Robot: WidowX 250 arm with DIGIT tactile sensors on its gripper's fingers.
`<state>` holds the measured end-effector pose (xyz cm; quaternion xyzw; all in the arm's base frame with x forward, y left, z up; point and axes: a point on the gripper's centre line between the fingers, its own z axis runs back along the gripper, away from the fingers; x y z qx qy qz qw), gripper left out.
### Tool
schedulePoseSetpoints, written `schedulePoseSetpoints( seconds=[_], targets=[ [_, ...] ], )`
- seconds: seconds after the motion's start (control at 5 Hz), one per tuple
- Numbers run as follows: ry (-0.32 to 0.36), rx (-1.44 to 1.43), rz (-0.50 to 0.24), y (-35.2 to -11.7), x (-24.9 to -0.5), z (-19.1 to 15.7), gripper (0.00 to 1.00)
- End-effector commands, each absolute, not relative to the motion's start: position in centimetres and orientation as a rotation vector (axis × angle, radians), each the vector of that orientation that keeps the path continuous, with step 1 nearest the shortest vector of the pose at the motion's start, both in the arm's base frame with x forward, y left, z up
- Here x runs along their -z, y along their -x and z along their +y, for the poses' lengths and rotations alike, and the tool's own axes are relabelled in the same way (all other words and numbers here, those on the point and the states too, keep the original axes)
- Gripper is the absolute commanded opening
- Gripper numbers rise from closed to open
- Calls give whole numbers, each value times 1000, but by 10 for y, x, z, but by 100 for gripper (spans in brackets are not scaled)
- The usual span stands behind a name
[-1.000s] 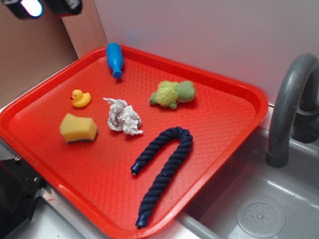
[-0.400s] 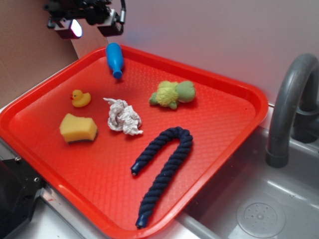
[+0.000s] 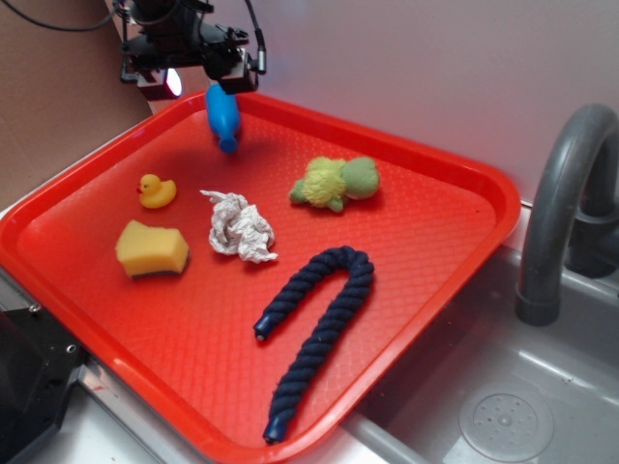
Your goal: Grab the blue bottle.
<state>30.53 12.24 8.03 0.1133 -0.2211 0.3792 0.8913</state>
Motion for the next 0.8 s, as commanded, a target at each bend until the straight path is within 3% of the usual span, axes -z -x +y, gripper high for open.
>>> schedulePoseSetpoints(
  seconds=[0.0, 0.2, 0.6],
  targets=[
    [-265, -859, -524, -306, -79, 158, 100],
    [-276, -853, -511, -307, -66, 159, 0],
    [-233, -795, -489, -303, -53, 143, 0]
  ],
)
